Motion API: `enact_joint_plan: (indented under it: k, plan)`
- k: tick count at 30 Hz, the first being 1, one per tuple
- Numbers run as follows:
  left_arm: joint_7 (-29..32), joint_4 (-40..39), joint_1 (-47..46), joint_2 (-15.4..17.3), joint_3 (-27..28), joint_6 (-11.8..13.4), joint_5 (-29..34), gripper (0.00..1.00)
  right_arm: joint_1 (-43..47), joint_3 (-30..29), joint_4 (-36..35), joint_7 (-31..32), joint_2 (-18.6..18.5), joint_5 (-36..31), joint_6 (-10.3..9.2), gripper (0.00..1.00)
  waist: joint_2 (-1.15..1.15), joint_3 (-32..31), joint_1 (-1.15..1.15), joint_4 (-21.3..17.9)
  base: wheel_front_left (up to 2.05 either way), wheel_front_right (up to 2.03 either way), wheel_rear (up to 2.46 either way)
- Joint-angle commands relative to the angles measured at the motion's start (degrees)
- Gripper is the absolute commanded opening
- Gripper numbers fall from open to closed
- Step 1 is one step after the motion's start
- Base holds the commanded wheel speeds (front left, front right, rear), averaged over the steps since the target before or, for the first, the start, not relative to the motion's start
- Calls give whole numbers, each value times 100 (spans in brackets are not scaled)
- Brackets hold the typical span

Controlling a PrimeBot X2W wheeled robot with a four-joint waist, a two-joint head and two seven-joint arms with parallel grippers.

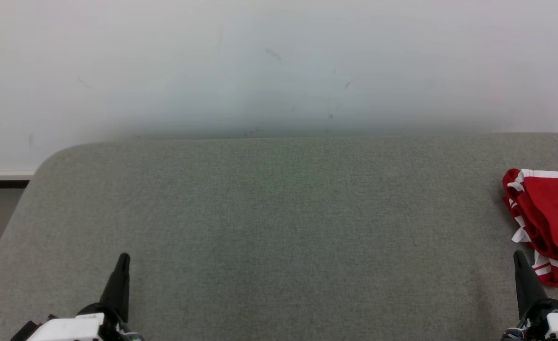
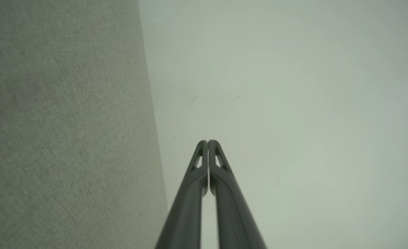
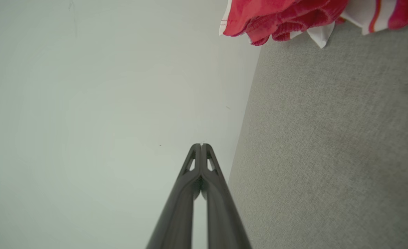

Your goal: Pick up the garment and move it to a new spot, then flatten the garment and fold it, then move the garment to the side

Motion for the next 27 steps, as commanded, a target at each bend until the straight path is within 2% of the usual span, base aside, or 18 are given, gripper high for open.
enact_joint_plan:
  k: [1,27]
  plan:
    - [21,3,-49,21,24,-31,56,0,-75,-18,16,17,-47,12,-12,0,0,0,0,0,0,0,0]
    - [24,3,-51,15,33,-32,72,0,-74,-17,16,17,-47,12,-12,0,0,0,0,0,0,0,0]
